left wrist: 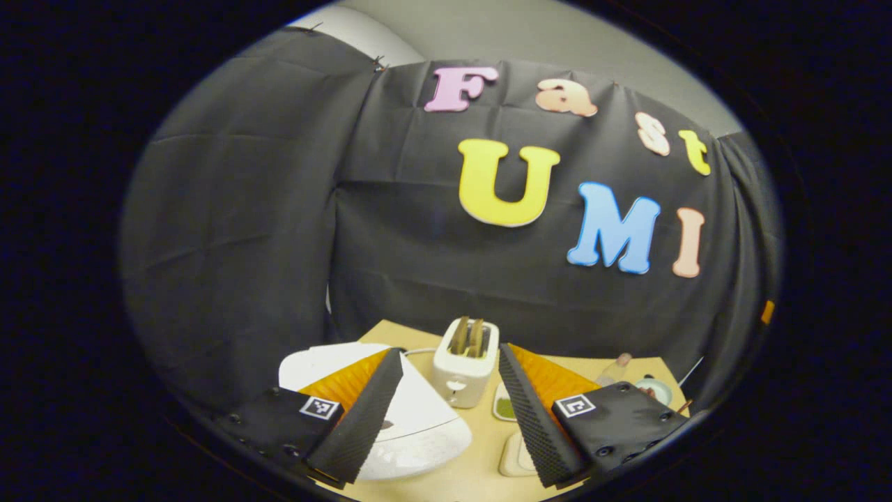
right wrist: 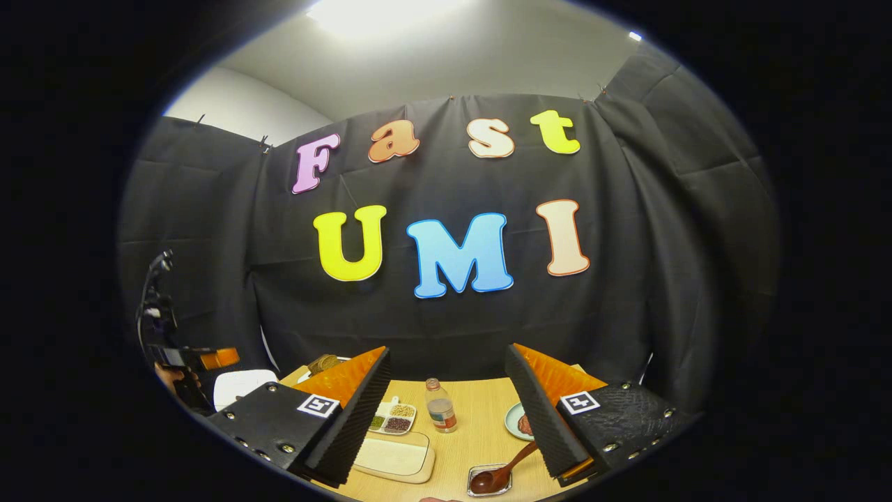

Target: Close the left gripper, press the button to open the rice cooker; take a wooden spoon from the chopstick holder with the right hand, scoop a spoonful of rice and pour it into the rice cooker, then put the wooden spoon back into the chopstick holder.

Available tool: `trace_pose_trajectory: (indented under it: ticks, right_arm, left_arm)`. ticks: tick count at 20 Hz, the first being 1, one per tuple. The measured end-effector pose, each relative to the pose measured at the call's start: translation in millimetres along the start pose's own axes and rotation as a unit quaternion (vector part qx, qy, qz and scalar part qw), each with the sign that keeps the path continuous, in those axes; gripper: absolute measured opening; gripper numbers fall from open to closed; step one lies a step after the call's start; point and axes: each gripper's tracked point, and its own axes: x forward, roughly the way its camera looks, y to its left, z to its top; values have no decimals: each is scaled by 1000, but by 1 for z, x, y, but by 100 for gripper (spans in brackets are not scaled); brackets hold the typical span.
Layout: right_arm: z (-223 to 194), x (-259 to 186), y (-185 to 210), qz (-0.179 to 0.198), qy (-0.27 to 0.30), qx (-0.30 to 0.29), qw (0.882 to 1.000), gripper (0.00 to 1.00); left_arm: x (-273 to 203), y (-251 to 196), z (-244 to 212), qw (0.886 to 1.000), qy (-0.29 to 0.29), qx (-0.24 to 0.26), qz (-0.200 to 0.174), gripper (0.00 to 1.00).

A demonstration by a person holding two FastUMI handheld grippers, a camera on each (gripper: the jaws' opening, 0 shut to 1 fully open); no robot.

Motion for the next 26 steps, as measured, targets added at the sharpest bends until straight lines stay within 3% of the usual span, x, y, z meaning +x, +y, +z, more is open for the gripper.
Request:
trace_pose_trajectory:
  ticks: [2,5,8,10,14,21,24,25,26]
  right_arm:
    - [6,-4,5,0,-4,4,1000,99]
    - [14,-8,10,-5,-11,7,1000,99]
    - [23,-11,16,-10,-16,10,1000,99]
    - [20,-9,18,-6,-18,8,1000,99]
    - [23,-12,25,-6,-22,1,1000,99]
    - [25,-14,39,-1,-24,-8,1000,99]
    - [25,-15,46,-1,-23,-11,1000,99]
    - [24,-16,49,0,-22,-10,1000,99]
    - [22,-16,52,0,-19,-9,1000,99]
  left_arm:
    - [-30,-30,34,999,-41,15,-26,96]
    - [-74,-76,62,991,-95,74,-57,96]
    - [-111,-129,72,977,-136,137,-91,96]
    - [-120,-150,76,973,-144,141,-113,97]
    - [-120,-142,78,977,-140,114,-114,98]
    - [-120,-123,77,977,-143,121,-104,100]
    - [-120,-119,75,976,-141,122,-109,98]
    - [-120,-118,74,977,-139,122,-109,91]
    - [-119,-116,74,977,-137,122,-110,100]
